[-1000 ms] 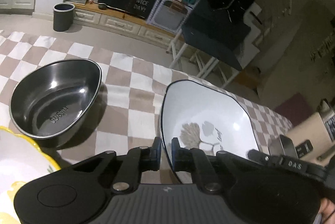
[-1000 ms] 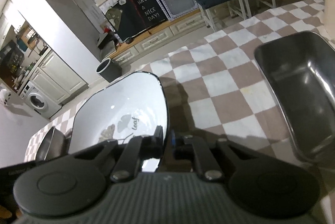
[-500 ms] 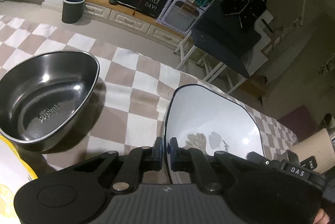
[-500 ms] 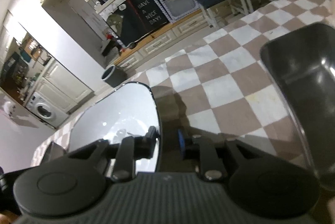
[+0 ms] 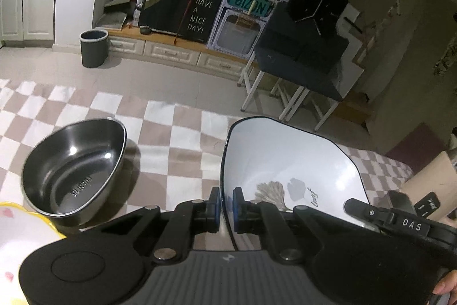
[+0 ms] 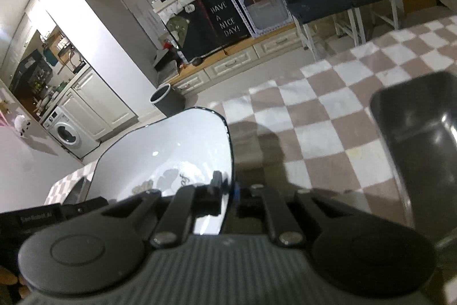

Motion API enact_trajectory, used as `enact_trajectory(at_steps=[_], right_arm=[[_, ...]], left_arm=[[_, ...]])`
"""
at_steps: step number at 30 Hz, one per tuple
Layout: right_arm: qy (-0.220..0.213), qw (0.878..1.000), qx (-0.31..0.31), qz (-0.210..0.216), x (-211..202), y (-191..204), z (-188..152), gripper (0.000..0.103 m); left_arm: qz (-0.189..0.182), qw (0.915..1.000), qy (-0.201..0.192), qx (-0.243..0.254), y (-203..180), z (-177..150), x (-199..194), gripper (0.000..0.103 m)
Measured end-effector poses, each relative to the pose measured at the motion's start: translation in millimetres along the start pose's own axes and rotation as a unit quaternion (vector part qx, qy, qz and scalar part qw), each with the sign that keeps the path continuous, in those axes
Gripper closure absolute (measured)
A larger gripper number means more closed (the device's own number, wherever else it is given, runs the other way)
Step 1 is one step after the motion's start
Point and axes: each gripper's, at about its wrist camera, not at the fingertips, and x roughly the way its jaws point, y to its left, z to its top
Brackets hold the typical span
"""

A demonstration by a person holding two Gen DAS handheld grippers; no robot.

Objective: Organize plates and bowls
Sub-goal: 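Lift the white plate off the table with both tools gripping its rim, then carry the white plate with both tools and lower it beside the cream bowl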

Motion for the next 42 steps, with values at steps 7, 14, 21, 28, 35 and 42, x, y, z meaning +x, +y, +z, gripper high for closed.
enact_trajectory(at_steps=[7,14,21,28,35,42], right_arm=[[-0.026,0.999,-0.017,0.012,-41,11,6,0.093],[-0.052,0.997,-0.041,0.026,-99,20,2,0.093],[-0.068,0.996,-0.050,0.020,-166,32,-5,0.093],[-0.092,0.994,-0.046,0.030,-226,34,-35,0.093],[-0.101,0.994,-0.038,0.032,-257,29,-75,0.094],[-0.074,0.996,-0.047,0.014,-272,22,-109,0.094]], left_arm=[[-0.002,0.9994,-0.029,0.017,-25,4,-51,0.094],[-0.006,0.9982,-0.051,0.029,-54,-6,-117,0.095],[-0.005,0.9957,-0.067,0.065,-87,-30,-189,0.093],[-0.012,0.9897,-0.109,0.092,-105,-73,-254,0.093],[-0.029,0.9892,-0.112,0.090,-97,-117,-288,0.093],[-0.039,0.9919,-0.082,0.089,-84,-157,-295,0.092]])
